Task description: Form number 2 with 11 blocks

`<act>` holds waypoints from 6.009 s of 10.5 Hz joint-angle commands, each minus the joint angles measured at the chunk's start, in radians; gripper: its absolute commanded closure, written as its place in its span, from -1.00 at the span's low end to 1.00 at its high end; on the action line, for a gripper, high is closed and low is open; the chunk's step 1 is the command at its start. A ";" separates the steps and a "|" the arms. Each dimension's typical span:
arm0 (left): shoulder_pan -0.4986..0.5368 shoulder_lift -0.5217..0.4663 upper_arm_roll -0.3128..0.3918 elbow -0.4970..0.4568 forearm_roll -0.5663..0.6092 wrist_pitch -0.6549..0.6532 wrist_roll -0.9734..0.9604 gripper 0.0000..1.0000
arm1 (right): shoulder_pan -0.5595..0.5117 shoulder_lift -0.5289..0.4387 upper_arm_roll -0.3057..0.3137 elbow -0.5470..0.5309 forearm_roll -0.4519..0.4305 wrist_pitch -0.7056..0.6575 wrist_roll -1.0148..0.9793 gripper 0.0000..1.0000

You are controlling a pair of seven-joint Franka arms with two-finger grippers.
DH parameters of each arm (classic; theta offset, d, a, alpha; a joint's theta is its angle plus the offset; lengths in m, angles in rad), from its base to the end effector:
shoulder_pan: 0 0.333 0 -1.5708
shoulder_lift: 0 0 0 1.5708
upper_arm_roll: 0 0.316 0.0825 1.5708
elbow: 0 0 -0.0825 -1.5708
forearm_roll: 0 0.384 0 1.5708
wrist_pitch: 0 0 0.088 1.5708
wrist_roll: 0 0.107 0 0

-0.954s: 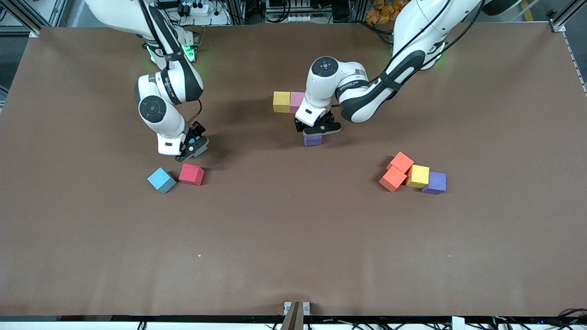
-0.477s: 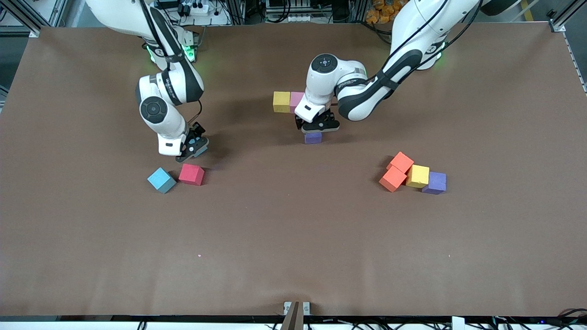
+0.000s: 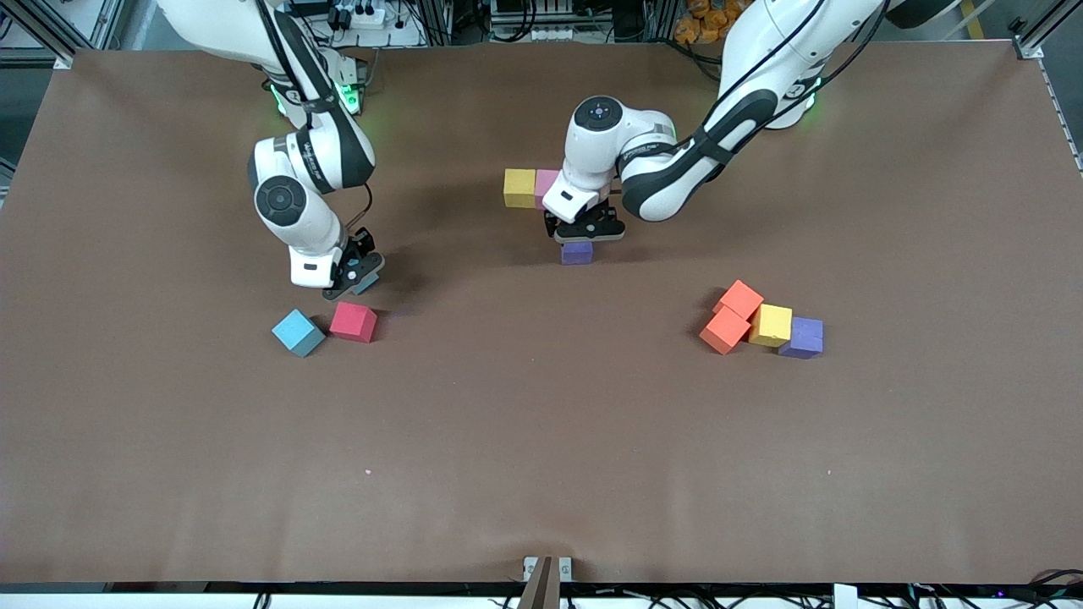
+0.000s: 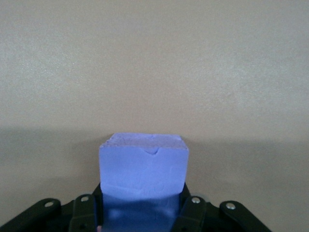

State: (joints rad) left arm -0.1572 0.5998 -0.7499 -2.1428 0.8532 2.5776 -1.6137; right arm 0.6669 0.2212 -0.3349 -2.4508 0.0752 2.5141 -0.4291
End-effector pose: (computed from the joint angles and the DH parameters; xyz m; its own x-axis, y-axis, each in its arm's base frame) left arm 0.3342 -0.4571 0.1947 0.9910 0.0909 0.0978 0.0826 -0.9929 0.0862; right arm 0.4453 0.1468 0.2045 0.7561 0.6384 -0.1444 0.6421 -0.7662 -0.0252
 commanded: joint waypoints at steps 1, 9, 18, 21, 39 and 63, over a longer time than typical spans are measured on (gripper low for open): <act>-0.004 -0.008 0.000 -0.045 0.027 0.019 -0.025 0.61 | -0.017 -0.055 0.010 0.016 -0.009 -0.079 0.001 -0.03; 0.126 -0.066 -0.055 0.023 0.018 0.007 0.018 -1.00 | 0.109 -0.045 0.028 0.113 -0.005 -0.106 -0.008 -0.11; 0.597 -0.045 -0.201 0.072 0.006 0.006 0.370 -1.00 | 0.460 0.278 0.028 0.561 -0.008 -0.282 -0.029 -0.11; 0.715 0.006 -0.200 0.086 0.004 0.006 0.779 -1.00 | 0.503 0.383 0.034 0.654 0.000 -0.293 -0.097 -0.11; 0.654 0.106 -0.132 0.196 -0.195 -0.269 1.555 -1.00 | 0.502 0.457 0.108 0.753 0.048 -0.285 -0.096 -0.11; 0.619 0.041 -0.103 0.164 -0.169 -0.272 1.394 0.59 | 0.129 0.228 0.080 0.682 0.054 -0.508 -0.240 -1.00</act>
State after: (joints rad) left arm 0.4664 0.6801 -0.8406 -1.9955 0.6870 2.3156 -0.1973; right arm 0.9153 0.5043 -0.2657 -1.7041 0.1269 1.9972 -0.5814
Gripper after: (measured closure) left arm 0.379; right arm 0.000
